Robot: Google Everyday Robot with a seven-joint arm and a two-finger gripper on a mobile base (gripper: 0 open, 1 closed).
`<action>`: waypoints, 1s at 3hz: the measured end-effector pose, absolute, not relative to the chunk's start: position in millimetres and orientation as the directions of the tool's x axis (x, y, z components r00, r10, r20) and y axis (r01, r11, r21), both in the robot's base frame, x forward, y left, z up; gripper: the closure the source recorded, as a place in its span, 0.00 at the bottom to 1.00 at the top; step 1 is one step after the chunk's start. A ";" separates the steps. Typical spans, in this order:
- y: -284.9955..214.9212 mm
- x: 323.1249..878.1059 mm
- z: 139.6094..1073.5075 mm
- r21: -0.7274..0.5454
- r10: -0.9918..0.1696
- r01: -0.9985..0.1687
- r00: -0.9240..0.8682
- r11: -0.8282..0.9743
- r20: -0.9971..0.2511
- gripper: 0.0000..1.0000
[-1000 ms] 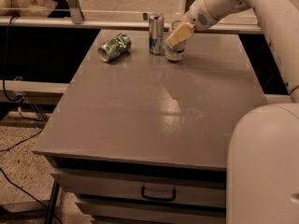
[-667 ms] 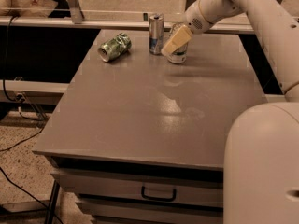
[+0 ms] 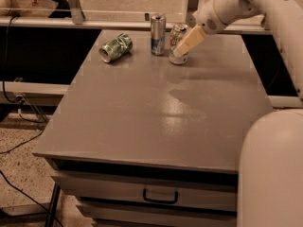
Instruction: Move 7up can near redbull can
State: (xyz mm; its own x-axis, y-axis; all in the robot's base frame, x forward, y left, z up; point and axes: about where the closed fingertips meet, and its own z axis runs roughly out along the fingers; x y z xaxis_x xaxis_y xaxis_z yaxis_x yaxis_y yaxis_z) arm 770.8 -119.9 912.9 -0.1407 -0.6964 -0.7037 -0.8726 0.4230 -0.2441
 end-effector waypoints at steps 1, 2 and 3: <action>-168.6 749.0 919.5 -0.334 -0.754 -0.891 -0.014 0.308 -0.657 0.00; -163.4 748.8 914.9 -0.345 -0.764 -0.898 0.016 0.272 -0.644 0.00; -163.4 748.8 914.9 -0.345 -0.764 -0.898 0.016 0.272 -0.644 0.00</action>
Offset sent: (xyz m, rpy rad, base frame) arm -0.0174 -0.0431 0.0065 -0.0560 -0.0647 0.0827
